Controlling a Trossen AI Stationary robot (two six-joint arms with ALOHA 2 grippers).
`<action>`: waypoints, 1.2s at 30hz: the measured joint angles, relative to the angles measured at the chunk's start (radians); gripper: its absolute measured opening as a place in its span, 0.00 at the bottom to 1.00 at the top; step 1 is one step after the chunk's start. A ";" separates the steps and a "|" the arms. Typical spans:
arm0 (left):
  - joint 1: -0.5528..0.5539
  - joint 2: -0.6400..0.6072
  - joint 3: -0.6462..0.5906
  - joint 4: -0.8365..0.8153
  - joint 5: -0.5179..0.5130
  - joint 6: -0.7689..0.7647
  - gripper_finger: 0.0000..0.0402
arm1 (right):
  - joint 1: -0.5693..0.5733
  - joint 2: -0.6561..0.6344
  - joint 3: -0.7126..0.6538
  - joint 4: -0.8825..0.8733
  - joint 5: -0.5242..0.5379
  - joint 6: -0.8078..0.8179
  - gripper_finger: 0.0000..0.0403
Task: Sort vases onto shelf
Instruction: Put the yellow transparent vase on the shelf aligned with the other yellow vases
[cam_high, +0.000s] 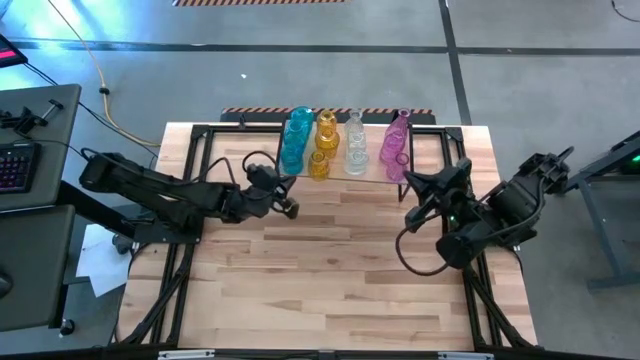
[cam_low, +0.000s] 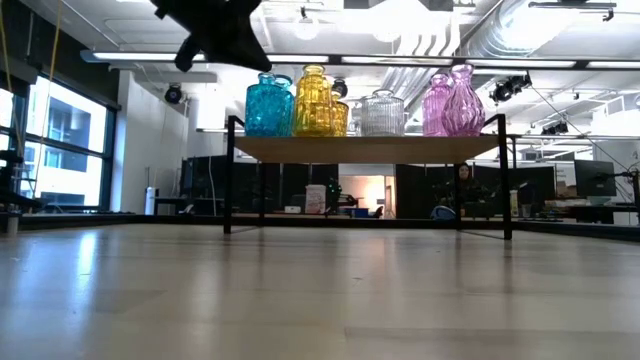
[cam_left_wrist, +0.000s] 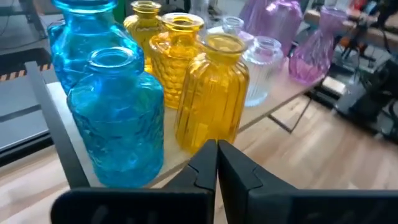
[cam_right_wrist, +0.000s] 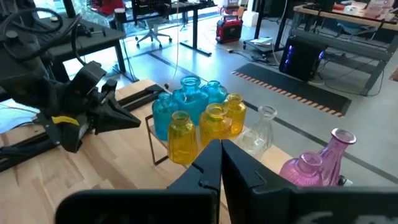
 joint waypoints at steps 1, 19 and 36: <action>0.004 0.000 -0.006 0.019 -0.003 -0.004 0.01 | 0.000 -0.003 0.000 0.000 0.003 -0.001 0.00; 0.036 0.167 -0.016 0.287 -0.009 0.005 0.00 | 0.000 -0.016 0.000 0.000 0.004 -0.028 0.00; 0.107 0.176 -0.017 0.342 0.024 0.048 0.00 | 0.000 -0.016 0.000 0.000 0.001 -0.030 0.00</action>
